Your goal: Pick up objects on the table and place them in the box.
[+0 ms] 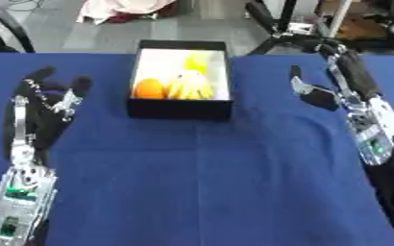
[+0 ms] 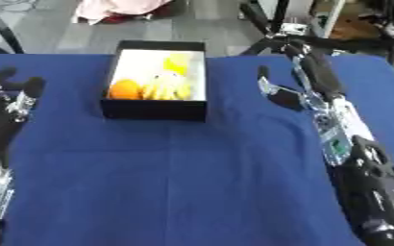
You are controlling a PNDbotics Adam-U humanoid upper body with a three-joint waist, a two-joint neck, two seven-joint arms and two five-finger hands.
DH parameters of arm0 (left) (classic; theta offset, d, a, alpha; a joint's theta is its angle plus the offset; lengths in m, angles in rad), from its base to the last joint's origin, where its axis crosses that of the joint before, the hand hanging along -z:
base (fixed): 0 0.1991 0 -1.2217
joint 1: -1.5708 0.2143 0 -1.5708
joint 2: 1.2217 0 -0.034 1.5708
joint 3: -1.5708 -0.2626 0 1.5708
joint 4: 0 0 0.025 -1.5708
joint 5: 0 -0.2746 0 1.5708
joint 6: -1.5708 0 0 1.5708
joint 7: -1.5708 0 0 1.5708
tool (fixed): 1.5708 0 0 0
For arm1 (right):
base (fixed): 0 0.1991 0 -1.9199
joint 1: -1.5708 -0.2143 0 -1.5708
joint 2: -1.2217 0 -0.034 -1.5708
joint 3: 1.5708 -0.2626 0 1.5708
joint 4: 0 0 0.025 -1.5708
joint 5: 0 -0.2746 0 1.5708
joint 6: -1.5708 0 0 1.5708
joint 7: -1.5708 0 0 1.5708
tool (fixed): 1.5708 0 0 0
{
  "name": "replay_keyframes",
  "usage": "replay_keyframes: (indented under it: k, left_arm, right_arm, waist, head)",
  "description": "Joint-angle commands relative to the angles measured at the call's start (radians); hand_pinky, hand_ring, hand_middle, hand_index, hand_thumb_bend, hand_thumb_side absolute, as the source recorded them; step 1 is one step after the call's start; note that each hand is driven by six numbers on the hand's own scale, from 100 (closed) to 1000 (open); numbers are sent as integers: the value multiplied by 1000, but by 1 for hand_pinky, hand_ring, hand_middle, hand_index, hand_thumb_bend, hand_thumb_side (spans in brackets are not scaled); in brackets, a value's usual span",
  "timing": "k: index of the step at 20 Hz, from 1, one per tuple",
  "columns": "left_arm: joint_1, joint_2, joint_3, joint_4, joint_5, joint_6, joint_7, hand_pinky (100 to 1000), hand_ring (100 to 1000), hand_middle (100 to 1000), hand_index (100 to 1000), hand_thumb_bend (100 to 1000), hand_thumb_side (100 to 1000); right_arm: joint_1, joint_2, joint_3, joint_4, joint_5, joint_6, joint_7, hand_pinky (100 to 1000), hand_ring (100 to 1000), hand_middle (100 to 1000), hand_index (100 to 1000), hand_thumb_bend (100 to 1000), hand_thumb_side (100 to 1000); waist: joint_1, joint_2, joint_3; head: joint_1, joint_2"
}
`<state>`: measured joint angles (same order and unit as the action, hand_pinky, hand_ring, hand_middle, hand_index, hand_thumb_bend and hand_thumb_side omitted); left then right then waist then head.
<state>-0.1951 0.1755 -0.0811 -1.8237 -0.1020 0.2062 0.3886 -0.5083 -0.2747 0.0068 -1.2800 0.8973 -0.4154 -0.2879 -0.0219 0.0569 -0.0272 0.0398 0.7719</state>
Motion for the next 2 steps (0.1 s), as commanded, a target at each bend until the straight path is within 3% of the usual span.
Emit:
replay_keyframes:
  k: [1,2]
  left_arm:
    - [-5,19,7,-5,9,-7,17,590,494,539,800,908,591]
    - [-2,21,7,-4,10,-9,20,590,494,540,800,908,591]
  right_arm:
    - [42,17,-6,-99,-56,42,-28,755,682,623,816,100,514]
    - [69,29,-9,-118,-72,58,-24,754,681,622,816,100,514]
  waist:
    - [-10,7,-9]
    - [-9,6,-14]
  head:
    - [36,-2]
    - [45,-2]
